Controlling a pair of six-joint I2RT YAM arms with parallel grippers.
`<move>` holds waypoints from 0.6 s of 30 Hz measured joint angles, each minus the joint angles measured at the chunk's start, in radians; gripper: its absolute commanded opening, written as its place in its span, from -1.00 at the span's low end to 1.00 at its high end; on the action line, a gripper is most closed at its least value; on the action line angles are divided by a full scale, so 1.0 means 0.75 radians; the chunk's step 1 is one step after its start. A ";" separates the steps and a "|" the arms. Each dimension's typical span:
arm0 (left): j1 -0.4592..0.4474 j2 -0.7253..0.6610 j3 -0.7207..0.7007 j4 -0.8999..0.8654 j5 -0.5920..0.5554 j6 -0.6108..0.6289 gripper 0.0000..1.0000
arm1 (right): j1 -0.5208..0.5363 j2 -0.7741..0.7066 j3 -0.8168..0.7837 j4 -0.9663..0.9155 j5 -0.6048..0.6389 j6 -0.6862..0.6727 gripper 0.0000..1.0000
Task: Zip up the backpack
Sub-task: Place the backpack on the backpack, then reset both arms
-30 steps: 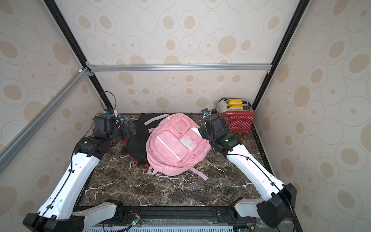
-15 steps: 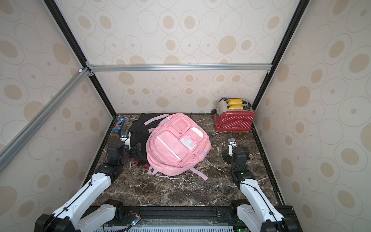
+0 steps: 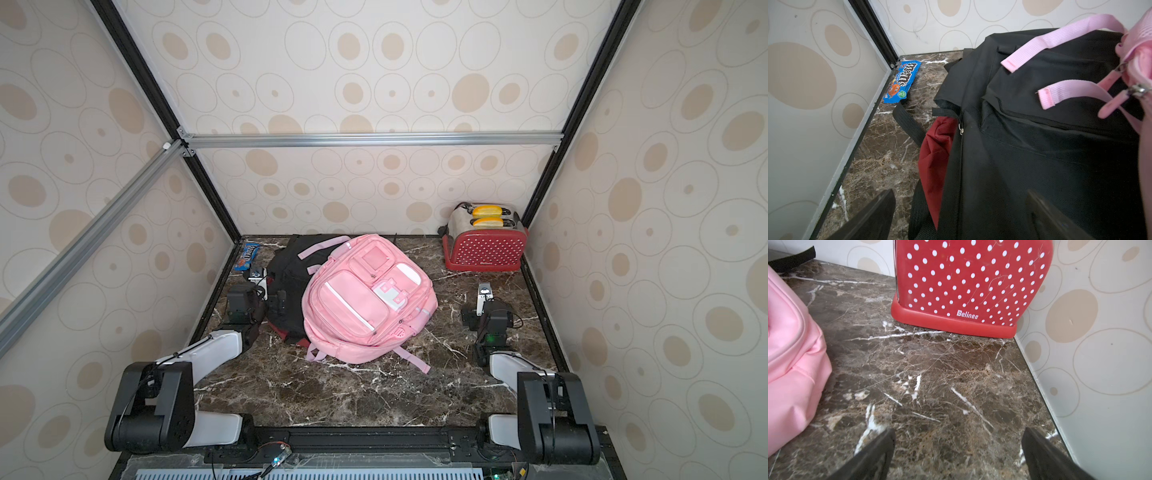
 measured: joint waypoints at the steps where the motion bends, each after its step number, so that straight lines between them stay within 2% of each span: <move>1: 0.004 0.014 -0.009 0.028 0.003 0.000 0.98 | -0.006 0.020 -0.004 0.033 -0.016 -0.001 1.00; 8: 0.057 0.133 -0.094 0.244 0.063 -0.002 0.98 | -0.034 0.263 -0.068 0.348 -0.089 -0.011 1.00; 13: 0.070 0.149 -0.107 0.315 0.088 -0.003 0.98 | -0.036 0.268 -0.058 0.336 -0.136 -0.025 1.00; 18: 0.073 0.165 -0.260 0.575 0.153 0.004 0.98 | -0.040 0.268 0.048 0.251 -0.191 -0.037 1.00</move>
